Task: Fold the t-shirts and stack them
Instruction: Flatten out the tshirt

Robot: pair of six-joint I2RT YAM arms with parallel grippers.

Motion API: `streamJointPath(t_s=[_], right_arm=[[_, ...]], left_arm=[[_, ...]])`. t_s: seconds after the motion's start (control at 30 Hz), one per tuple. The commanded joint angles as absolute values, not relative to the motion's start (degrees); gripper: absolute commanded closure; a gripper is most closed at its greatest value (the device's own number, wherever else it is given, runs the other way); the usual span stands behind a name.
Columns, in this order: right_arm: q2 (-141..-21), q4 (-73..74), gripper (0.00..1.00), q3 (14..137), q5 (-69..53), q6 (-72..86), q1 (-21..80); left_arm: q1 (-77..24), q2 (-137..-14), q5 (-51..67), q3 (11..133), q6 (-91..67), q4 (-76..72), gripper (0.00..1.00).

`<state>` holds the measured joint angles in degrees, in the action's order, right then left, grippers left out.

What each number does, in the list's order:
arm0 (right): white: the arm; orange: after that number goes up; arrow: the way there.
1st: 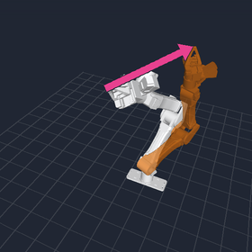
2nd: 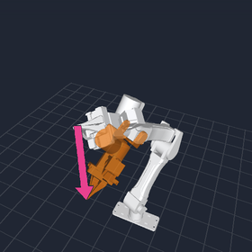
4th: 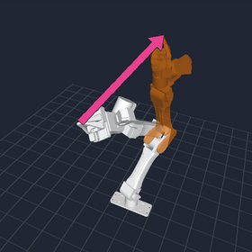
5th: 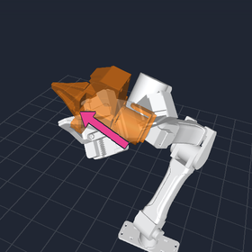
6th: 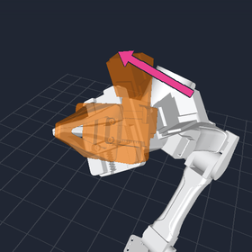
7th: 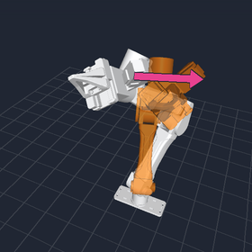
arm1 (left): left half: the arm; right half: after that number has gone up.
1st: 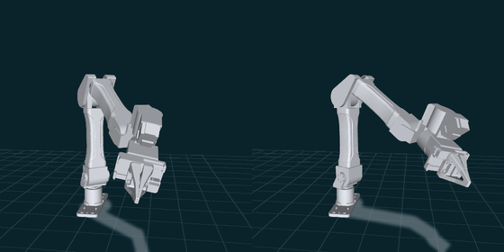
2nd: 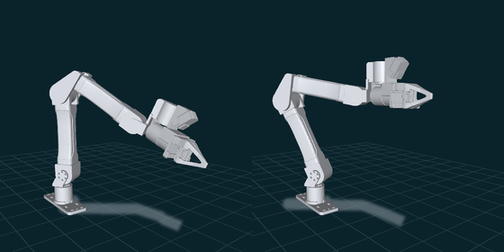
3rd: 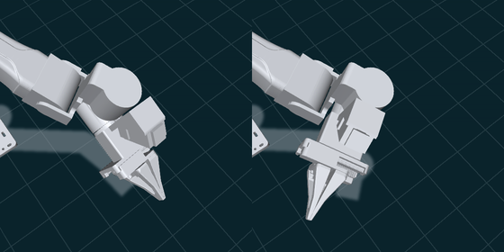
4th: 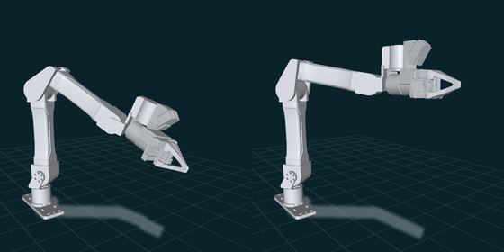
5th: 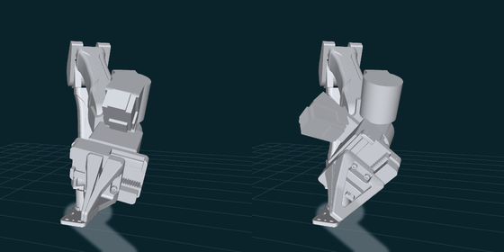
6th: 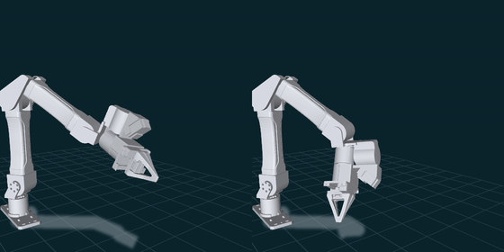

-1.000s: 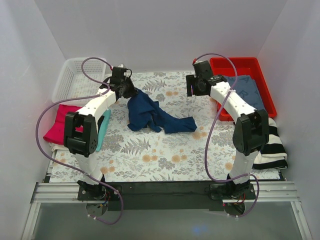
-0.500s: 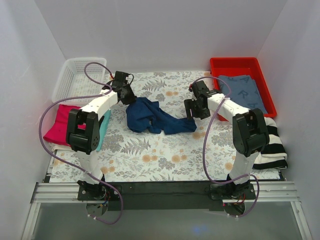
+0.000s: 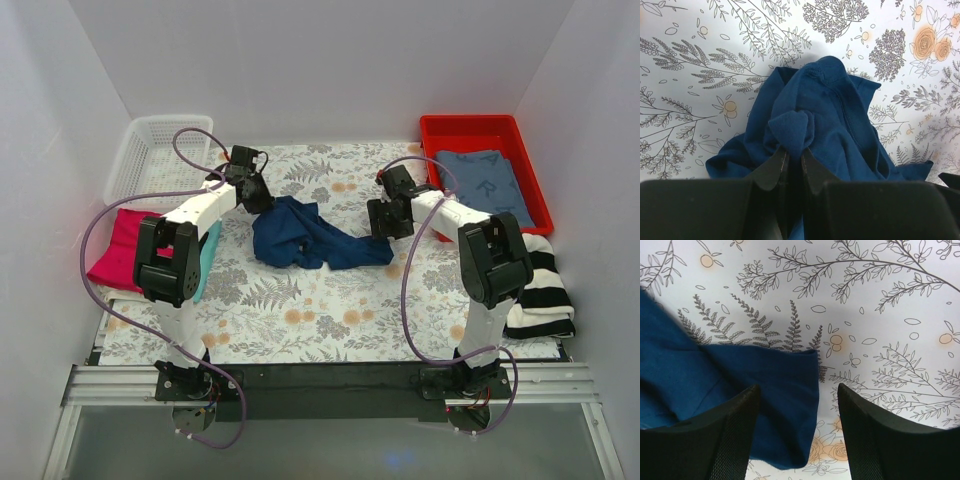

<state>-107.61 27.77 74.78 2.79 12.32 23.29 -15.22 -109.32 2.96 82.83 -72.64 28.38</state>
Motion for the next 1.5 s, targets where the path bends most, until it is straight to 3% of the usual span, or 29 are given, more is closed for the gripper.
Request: streamJointPath(t_s=[0.0, 0.1, 0.4, 0.6, 0.63, 1.1, 1.47], right_arm=[[-109.25, 25.23, 0.31, 74.53, 3.69, 12.83, 23.47], [-109.95, 23.13, 0.33, 74.09, 4.66, 12.74, 23.47], [-113.82, 23.64, 0.52, 75.41, 6.24, 12.66, 24.08], [-112.50, 27.33, 0.85, 75.85, 10.37, 10.47, 24.35], [-112.33, 27.59, 0.97, 76.11, 11.33, 10.29, 24.35], [-108.72, 32.70, 0.99, 92.45, 29.78, 9.23, 22.50], [-107.32, 32.70, 0.99, 111.16, 34.45, 8.35, 21.80]], left_arm=[[-15.21, -108.90, 3.96, 81.56, -71.54, 29.53, 1.00], [-15.21, -108.90, 4.66, 81.04, -71.54, 29.53, 1.00], [-15.03, -108.28, 4.75, 80.25, -71.63, 29.62, 1.00], [-14.42, -107.49, 4.57, 79.54, -71.89, 29.71, 1.00], [-14.24, -107.32, 4.66, 79.45, -71.98, 29.71, 1.00], [-13.97, -106.88, 3.60, 81.83, -70.67, 30.67, 1.00], [-13.97, -105.12, 4.13, 86.21, -67.85, 30.58, 1.00]])
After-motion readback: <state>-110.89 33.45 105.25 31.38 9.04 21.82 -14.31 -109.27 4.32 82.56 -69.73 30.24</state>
